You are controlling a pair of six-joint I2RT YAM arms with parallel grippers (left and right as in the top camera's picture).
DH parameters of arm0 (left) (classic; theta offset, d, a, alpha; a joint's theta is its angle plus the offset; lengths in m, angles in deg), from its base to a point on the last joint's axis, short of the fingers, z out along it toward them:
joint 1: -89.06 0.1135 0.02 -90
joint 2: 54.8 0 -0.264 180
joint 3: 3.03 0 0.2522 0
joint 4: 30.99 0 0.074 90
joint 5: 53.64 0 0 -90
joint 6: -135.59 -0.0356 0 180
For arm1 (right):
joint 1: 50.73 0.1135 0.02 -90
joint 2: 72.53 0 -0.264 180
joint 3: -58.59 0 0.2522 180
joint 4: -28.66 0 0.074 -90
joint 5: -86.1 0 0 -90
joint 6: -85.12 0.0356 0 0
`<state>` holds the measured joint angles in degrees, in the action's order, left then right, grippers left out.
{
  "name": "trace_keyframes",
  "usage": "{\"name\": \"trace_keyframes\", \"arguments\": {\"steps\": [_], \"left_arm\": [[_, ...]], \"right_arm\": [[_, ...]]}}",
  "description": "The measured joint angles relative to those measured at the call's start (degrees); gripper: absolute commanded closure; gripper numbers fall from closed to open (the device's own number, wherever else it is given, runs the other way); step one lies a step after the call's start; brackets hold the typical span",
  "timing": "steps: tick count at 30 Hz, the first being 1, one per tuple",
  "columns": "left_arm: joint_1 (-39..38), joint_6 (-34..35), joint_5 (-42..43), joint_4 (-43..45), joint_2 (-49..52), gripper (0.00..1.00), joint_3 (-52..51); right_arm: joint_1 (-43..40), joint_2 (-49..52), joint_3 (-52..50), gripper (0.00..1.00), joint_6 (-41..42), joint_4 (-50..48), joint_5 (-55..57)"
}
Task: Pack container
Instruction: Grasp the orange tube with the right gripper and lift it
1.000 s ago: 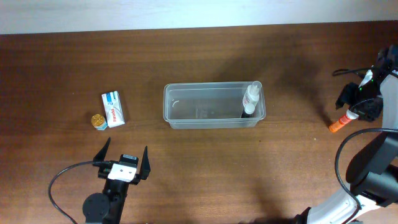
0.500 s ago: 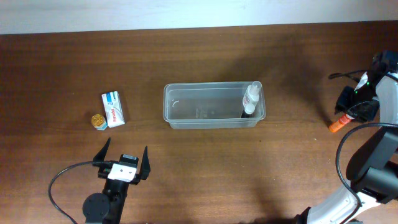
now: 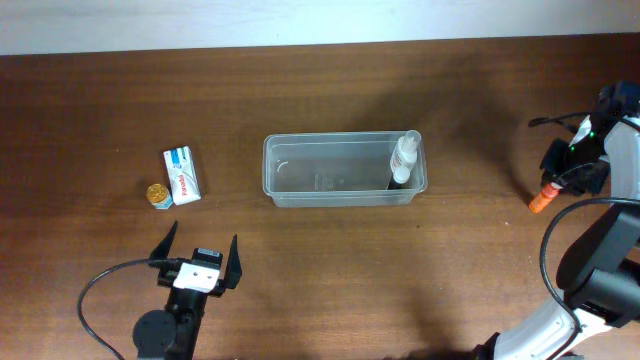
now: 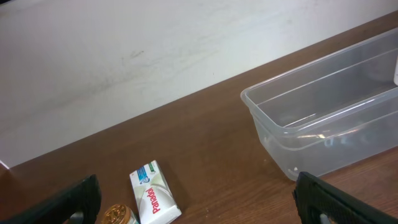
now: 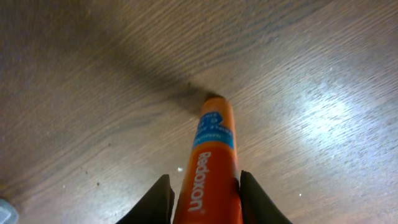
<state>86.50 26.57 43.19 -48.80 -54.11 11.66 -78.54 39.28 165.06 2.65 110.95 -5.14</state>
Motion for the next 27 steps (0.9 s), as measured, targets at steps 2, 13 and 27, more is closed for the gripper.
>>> {"name": "trace_keyframes", "arguments": {"steps": [2, 13, 27], "left_arm": [[0.00, 0.00, 0.00, 0.00, 0.00, 0.01, 0.00], [0.00, 0.00, 0.00, -0.02, 0.00, 0.01, 0.00], [0.00, 0.00, 0.00, -0.02, 0.00, 0.01, 0.00]], "right_arm": [[0.00, 0.00, 0.11, 0.73, 0.00, 0.92, -0.39], [0.13, -1.27, 11.02, 0.73, -1.60, 9.92, -3.58], [3.04, -4.02, 20.48, 0.73, -2.86, 15.47, -5.97]]}}
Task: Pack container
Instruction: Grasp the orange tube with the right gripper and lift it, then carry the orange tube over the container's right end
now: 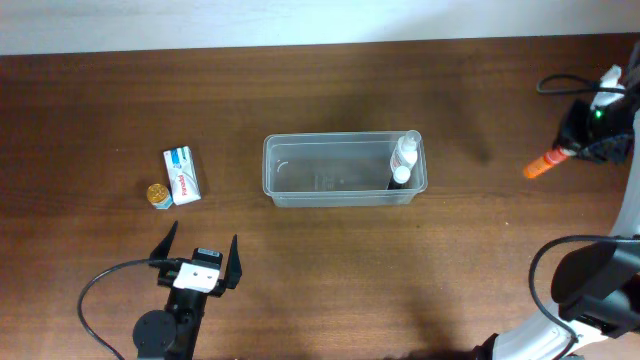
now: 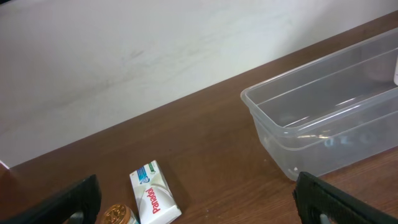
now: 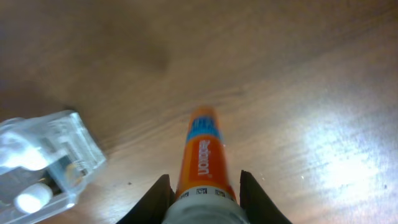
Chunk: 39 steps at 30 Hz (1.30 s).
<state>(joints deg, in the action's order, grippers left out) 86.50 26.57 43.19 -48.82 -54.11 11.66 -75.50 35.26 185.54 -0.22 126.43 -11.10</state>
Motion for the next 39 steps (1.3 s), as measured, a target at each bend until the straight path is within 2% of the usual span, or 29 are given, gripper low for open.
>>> {"name": "trace_keyframes", "arguments": {"steps": [8, 15, 26, 39], "left_arm": [[0.00, 0.00, 0.00, 0.02, 0.00, 0.01, 0.00], [0.00, 0.00, 0.00, 0.00, 0.00, 0.01, 0.00], [0.00, 0.00, 0.00, 0.02, 0.00, 0.01, 0.00], [0.00, 0.00, 0.00, 0.00, 0.00, 0.01, 0.00]], "right_arm": [[9.88, -0.04, 13.70, 0.73, -0.42, 6.27, -0.48], [18.58, -0.07, 19.78, 0.73, -0.15, 7.58, -0.48], [33.55, -0.07, 20.81, 0.73, 1.16, 3.54, -0.90], [42.40, 0.07, 20.85, 0.73, 1.60, 0.98, -0.79]]}}
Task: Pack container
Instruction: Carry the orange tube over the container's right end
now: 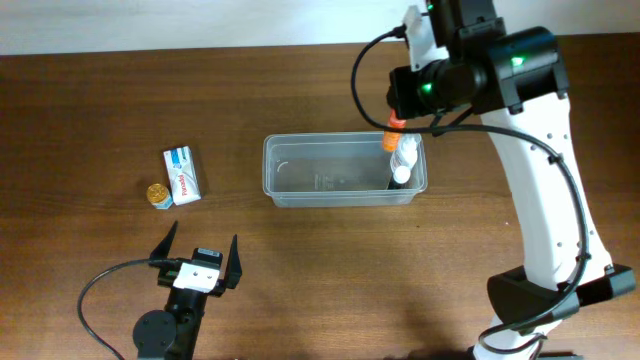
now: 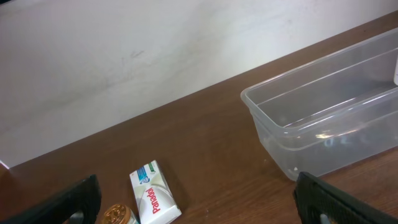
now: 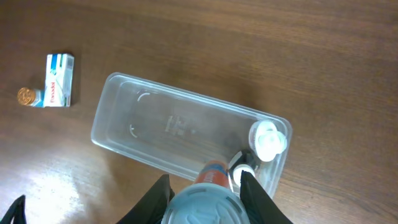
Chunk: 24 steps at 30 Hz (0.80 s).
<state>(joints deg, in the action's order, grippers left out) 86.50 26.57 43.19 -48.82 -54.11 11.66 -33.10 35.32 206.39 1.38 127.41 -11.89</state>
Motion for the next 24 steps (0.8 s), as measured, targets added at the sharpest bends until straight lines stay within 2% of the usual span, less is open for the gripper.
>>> {"name": "trace_keyframes", "arguments": {"steps": [24], "left_arm": [[0.00, 0.00, 0.00, 0.00, 0.00, 0.01, 0.00]], "right_arm": [[0.63, 9.25, 0.00, 0.74, 0.02, -0.20, 4.39]]}}
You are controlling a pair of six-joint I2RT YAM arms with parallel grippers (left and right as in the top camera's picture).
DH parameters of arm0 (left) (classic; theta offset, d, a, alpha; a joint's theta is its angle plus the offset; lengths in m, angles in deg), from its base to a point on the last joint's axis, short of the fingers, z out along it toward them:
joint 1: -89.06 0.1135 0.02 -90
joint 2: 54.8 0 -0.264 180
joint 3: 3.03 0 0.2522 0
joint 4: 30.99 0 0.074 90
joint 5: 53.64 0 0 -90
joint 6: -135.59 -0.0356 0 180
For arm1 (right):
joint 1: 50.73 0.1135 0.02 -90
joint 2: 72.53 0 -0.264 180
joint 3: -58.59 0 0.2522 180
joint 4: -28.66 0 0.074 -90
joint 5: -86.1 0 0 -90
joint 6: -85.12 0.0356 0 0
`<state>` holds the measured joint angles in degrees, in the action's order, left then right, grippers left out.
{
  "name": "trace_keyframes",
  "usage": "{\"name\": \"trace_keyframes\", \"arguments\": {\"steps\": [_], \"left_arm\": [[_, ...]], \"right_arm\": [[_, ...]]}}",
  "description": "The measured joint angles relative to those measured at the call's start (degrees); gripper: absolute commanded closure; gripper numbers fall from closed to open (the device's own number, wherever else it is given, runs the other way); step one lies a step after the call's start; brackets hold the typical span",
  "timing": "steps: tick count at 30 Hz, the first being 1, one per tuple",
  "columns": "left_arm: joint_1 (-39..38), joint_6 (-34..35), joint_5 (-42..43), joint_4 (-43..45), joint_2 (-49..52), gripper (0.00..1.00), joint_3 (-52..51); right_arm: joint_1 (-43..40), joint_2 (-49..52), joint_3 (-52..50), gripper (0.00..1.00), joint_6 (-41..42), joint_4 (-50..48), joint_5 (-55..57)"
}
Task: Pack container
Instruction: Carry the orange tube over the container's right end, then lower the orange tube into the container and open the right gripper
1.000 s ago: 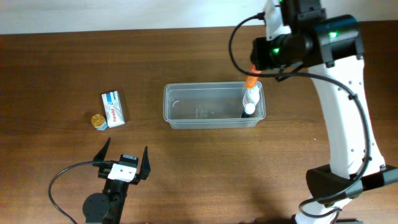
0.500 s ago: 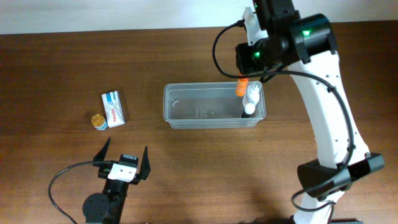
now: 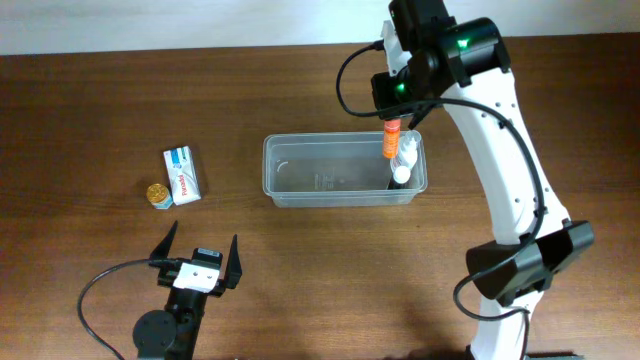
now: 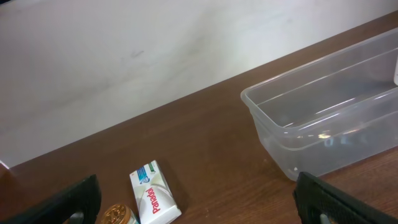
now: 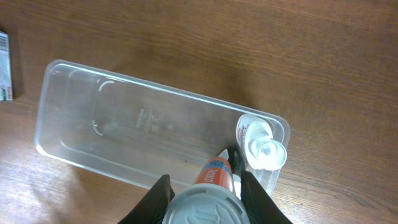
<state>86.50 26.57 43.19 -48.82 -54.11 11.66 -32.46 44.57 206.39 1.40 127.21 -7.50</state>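
A clear plastic container (image 3: 345,196) stands mid-table, with a white bottle (image 3: 405,152) upright at its right end. My right gripper (image 3: 392,122) is shut on an orange Redoxon tube (image 5: 215,175) and holds it upright over the container's right end, just left of the white bottle (image 5: 261,146). My left gripper (image 3: 200,262) rests open near the front left edge, its fingertips (image 4: 78,196) wide apart. A white Panadol box (image 4: 152,193) and a small gold-lidded jar (image 4: 118,216) lie left of the container (image 4: 323,124).
The Panadol box (image 3: 181,174) and the gold-lidded jar (image 3: 159,195) sit on the brown wooden table (image 3: 90,100) well left of the container. A white wall borders the table's far edge. The right arm reaches across from the right side.
My right gripper with the orange tube has shifted slightly, from the container's back right rim to over its right end beside the white bottle. The left arm has not moved.
My right gripper was shut on the orange tube lying on the table at the far right. Then it held the tube lifted there. Later it had the tube upright at the container's right end, where it now hangs beside the white bottle.
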Motion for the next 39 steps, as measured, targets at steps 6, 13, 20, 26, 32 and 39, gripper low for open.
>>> {"name": "trace_keyframes", "arguments": {"steps": [6, 13, 20, 26, 32, 39], "left_arm": [[0.00, 0.00, 0.00, 0.00, 0.00, 0.01, 0.00], [0.00, 0.00, 0.00, 0.00, 0.00, 0.00, 0.00], [0.00, 0.00, 0.00, 0.00, 0.00, 0.01, 0.00], [0.00, 0.00, 0.00, 0.02, 0.00, 0.01, 0.00], [0.00, 0.00, 0.00, 0.00, 0.00, 0.01, 0.00], [0.00, 0.00, 0.00, 0.00, 0.00, 0.01, 0.00]], "right_arm": [[0.00, 1.99, 0.00, 0.74, -0.02, -0.22, 0.76], [0.00, 3.30, -0.13, 0.74, -0.07, -1.99, 1.25], [0.00, 3.30, -4.26, 0.74, -0.13, -6.40, 1.88], [0.00, 3.30, -9.70, 0.74, -0.31, -10.58, 2.10], [0.00, 3.30, -12.92, 0.74, -0.37, -13.33, 2.40], [0.00, 3.30, -16.13, 0.74, -0.87, -15.28, 3.43]]}}
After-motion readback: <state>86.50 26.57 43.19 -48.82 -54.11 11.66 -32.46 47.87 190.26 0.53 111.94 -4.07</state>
